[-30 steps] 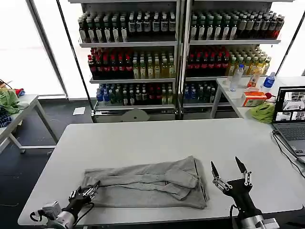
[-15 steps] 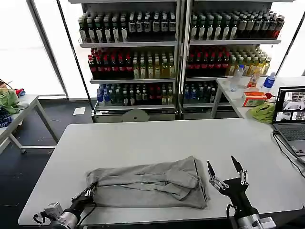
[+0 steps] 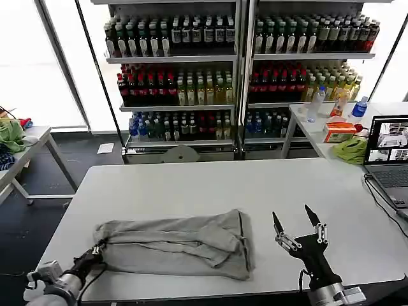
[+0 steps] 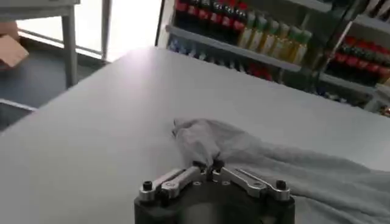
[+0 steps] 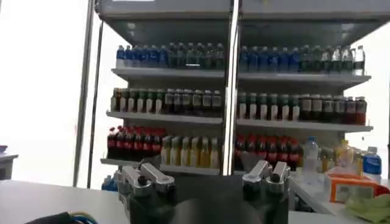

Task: Fold and organize the clothes.

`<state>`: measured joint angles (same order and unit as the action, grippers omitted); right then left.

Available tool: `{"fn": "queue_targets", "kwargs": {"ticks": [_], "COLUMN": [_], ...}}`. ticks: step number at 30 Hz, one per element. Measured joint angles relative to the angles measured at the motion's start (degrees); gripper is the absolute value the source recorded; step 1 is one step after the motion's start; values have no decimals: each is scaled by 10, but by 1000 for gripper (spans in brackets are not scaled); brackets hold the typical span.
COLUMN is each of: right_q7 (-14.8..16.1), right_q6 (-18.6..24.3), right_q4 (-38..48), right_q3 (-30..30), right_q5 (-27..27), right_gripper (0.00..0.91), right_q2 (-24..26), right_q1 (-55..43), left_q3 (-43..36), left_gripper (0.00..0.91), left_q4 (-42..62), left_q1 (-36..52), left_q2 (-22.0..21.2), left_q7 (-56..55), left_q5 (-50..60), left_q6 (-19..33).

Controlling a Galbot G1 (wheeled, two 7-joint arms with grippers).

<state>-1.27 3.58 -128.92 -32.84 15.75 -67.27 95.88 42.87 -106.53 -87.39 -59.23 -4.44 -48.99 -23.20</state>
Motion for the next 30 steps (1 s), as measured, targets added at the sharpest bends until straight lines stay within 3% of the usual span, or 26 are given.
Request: {"fn": "queue_targets", "kwargs": {"ticks": [10,17,24,30], "right_q7": [-4,-4,-3,-5], "right_q6": [-3,-3,3,4], "right_q4": [4,2,-2,1], "right_q3": [5,3,-5,-17], "right_q5": [1,1,0,2], "right_gripper": [907,907,907,907], "right_q2": [1,1,-3,-8], "right_q1": [-5,-3,8,9], "left_q3": [100,140,128,58], "left_gripper": [10,10,10,10], "left_q4": [28,8,-58,-111], "left_q1": [0,-10,-5,16], "left_q2": [75,92,94,99], "left_q7": [3,3,-6,-18], "left_q5": [-13,-19,-21,-6], "left_q6": [-17,-28,-36,-36]}}
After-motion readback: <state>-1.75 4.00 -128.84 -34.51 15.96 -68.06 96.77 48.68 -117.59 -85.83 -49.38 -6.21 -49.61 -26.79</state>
